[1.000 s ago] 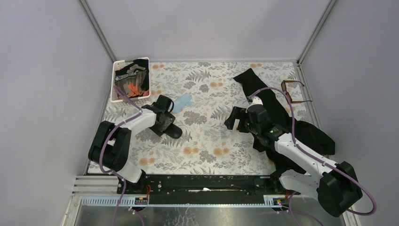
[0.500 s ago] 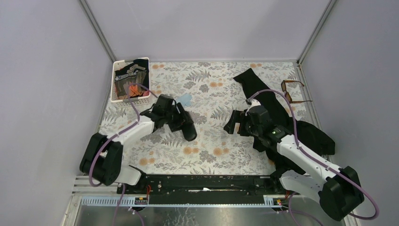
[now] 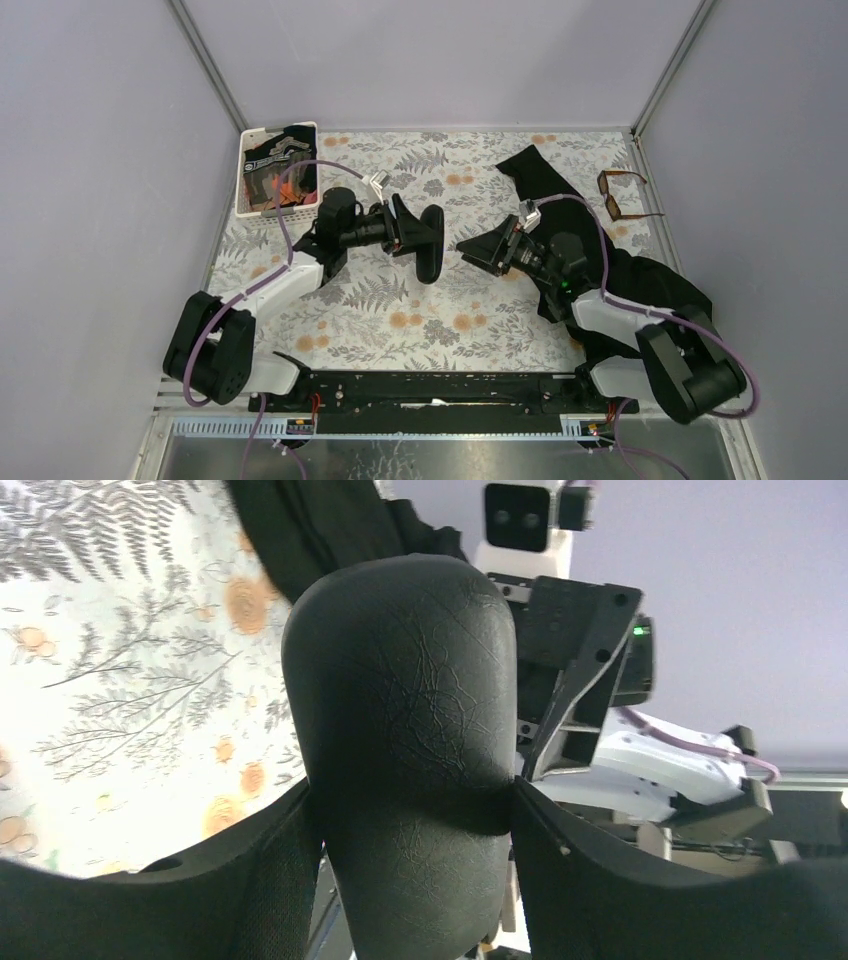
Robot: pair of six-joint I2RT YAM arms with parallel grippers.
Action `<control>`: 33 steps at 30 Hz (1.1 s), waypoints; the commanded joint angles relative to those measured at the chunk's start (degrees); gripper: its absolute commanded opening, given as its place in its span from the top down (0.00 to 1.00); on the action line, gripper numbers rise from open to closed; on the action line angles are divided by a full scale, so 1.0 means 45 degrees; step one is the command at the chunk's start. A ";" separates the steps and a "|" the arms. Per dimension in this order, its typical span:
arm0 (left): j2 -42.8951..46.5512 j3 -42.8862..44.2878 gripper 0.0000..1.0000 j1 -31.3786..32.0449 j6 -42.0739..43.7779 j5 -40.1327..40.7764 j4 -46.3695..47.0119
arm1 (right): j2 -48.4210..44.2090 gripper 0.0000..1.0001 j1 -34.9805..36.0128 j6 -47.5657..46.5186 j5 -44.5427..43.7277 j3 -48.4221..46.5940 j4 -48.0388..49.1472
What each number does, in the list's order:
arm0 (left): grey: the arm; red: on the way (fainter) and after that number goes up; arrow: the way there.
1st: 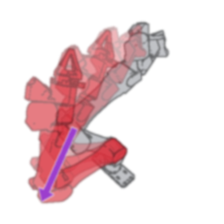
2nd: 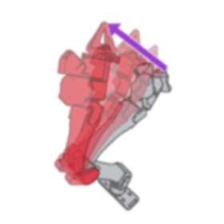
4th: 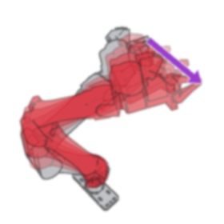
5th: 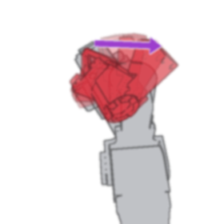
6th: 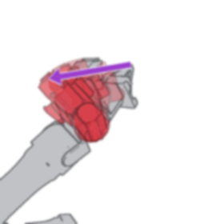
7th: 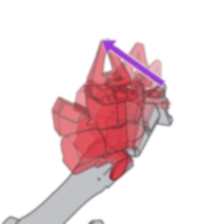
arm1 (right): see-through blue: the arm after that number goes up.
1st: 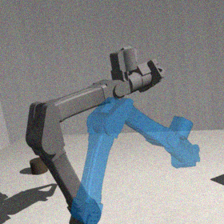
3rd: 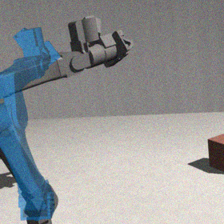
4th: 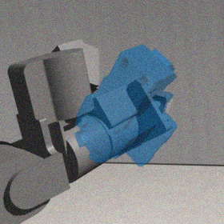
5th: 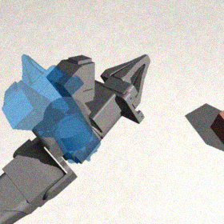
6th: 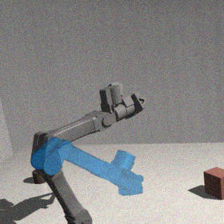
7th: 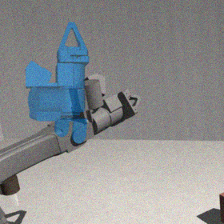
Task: Organize the sunglasses
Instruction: Adjust the sunglasses case.
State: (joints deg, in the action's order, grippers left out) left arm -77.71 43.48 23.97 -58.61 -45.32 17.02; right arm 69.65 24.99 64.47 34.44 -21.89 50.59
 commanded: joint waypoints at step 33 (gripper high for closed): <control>-0.1121 -0.1568 1.00 0.0026 -0.5800 -0.0957 0.9871 | 0.4848 0.01 0.1869 0.4568 0.0564 -0.1368 1.0545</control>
State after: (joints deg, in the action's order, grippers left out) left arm -82.46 37.50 23.75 -83.11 -49.15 54.15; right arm 91.09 32.53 84.95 38.04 -26.22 88.14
